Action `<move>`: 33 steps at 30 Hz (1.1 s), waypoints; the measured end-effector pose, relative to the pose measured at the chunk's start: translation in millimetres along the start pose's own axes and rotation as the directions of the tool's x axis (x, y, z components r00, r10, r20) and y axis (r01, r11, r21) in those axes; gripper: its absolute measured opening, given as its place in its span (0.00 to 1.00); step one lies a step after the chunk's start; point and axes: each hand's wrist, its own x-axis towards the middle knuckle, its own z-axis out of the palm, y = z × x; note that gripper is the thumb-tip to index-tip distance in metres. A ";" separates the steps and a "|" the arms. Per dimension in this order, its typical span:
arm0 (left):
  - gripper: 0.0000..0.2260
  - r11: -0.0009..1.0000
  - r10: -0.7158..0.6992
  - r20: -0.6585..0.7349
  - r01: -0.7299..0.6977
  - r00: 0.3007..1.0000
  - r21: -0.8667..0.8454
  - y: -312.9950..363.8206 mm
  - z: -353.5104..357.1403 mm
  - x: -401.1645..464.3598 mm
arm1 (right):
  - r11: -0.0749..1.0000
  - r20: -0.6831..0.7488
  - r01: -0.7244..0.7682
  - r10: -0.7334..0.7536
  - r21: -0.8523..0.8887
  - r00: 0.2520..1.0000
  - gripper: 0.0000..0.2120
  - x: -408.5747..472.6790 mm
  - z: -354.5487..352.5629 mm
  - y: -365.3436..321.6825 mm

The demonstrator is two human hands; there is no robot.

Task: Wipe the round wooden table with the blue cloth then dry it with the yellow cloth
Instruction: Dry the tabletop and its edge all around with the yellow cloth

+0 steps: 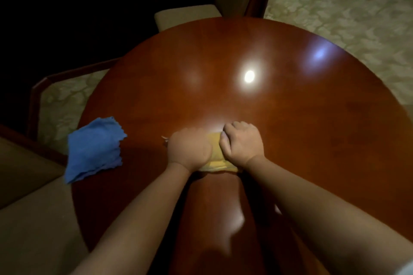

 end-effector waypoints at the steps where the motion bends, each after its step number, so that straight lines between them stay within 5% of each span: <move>1: 0.11 1.000 -0.012 0.011 0.013 1.000 -0.007 4.0 -5.6 -13.9 | 1.000 0.009 0.011 -0.011 0.007 1.000 0.13 -11.7 -3.9 -6.0; 8: 0.10 0.993 -0.099 0.091 0.105 0.991 -0.058 35.3 -41.4 -96.3 | 0.995 0.092 0.075 -0.081 0.063 0.992 0.13 -82.1 -26.4 -34.6; 15: 0.10 0.995 0.056 0.105 -0.047 0.993 -0.091 53.7 -58.1 -137.8 | 0.999 0.082 0.035 -0.036 0.012 0.996 0.12 -143.7 -48.7 -48.0; 23: 0.10 0.988 0.129 0.142 -0.115 0.981 -0.102 63.1 -46.0 -112.9 | 1.000 0.033 0.007 -0.007 -0.017 0.999 0.12 -145.6 -51.9 -31.8; 33: 0.09 0.971 0.167 0.013 -0.162 0.986 -0.173 77.8 3.5 -18.3 | 0.999 -0.079 -0.041 0.040 -0.015 0.996 0.13 -82.3 -41.1 47.7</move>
